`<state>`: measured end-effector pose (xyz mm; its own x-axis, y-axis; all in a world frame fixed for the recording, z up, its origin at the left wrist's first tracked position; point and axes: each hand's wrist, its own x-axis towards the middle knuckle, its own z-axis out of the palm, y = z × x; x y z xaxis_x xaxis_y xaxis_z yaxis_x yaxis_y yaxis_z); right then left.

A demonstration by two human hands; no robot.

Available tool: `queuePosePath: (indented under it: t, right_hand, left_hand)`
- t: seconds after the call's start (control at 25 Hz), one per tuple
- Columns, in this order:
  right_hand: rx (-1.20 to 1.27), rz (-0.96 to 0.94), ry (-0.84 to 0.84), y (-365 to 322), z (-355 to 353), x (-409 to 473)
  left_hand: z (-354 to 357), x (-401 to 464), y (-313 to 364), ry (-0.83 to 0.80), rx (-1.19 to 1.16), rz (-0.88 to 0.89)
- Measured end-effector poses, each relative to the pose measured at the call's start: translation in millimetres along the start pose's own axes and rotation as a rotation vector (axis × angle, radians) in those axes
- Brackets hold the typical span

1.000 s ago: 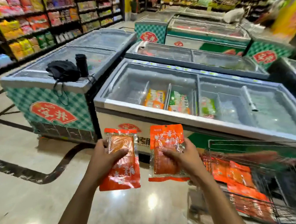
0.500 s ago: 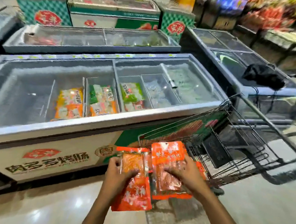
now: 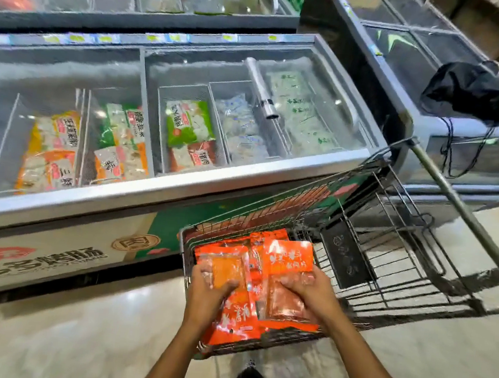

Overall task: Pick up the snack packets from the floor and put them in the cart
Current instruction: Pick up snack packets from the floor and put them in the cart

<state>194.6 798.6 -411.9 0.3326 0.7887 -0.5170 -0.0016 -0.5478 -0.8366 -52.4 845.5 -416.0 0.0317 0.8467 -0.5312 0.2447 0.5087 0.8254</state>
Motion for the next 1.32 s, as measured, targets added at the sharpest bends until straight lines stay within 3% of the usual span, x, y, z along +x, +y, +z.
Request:
queuePosePath:
  t: [0.24,0.44,0.64,0.84,1.0,1.12,1.32]
  right_hand:
    - [-0.081,0.149,-0.118,55.1,-1.2,129.7]
    - [-0.024,0.35,-0.147,151.2,18.9,196.0]
    - [-0.128,0.536,-0.212,243.0,30.3,233.1]
    - [-0.522,0.382,-0.235,306.3,31.1,247.6]
    - [-0.908,0.387,-0.226,269.0,42.9,240.0]
    - [-1.015,0.432,-0.241,263.6,43.7,240.5]
    - [-0.961,0.469,-0.288,267.5,40.2,245.3]
  left_hand:
    - [78.8,113.9,-91.9,0.084,0.074,-0.154]
    - [113.6,153.3,-137.1,0.067,0.076,-0.214]
    - [146.6,200.3,-279.9,0.015,0.054,-0.447]
    - [152.8,206.0,-263.6,-0.036,0.262,-0.512]
    - [153.2,200.8,-258.1,-0.089,0.563,-0.444]
    - [152.8,198.1,-244.3,-0.102,0.878,-0.374]
    - [153.0,196.5,-245.8,-0.147,0.854,-0.481]
